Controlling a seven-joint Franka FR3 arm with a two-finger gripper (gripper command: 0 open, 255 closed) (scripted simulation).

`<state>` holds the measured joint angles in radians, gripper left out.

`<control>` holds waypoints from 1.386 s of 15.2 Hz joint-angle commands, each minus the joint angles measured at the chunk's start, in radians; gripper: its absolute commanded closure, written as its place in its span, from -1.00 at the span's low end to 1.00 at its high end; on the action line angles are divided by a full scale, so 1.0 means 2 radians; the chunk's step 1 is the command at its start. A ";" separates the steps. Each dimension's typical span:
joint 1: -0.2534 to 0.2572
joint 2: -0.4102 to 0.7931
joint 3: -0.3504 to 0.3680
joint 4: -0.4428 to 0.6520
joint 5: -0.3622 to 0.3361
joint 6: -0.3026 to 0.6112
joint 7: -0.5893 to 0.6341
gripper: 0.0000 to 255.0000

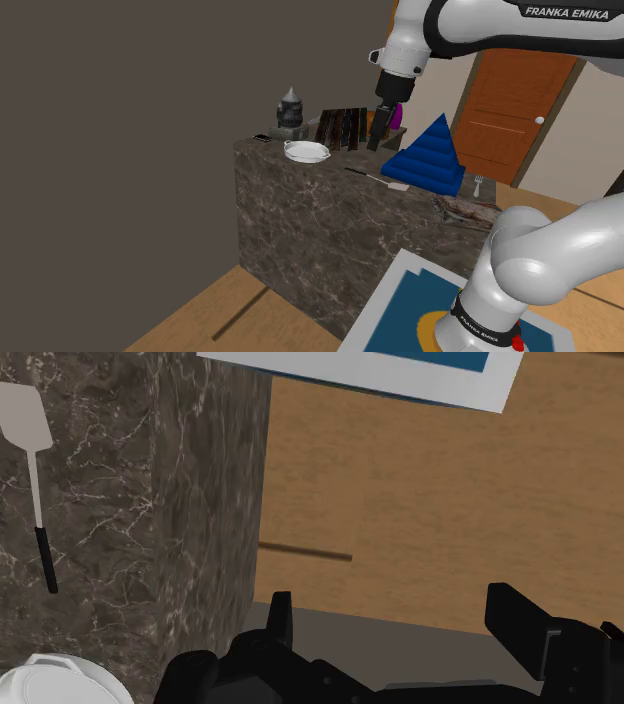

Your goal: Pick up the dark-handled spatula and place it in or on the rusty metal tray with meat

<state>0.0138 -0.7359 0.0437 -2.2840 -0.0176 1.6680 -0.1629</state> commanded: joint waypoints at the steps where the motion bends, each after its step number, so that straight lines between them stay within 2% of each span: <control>1: 0.000 0.000 0.000 0.000 0.000 0.000 0.000 -1.00; 11: -0.038 0.069 -0.088 -0.030 -0.036 0.096 -0.077 -1.00; 21: -0.065 0.189 -0.176 -0.006 -0.040 0.187 -0.159 -1.00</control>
<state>-0.1111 -0.3894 -0.2886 -2.3118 -0.1020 2.0275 -0.4591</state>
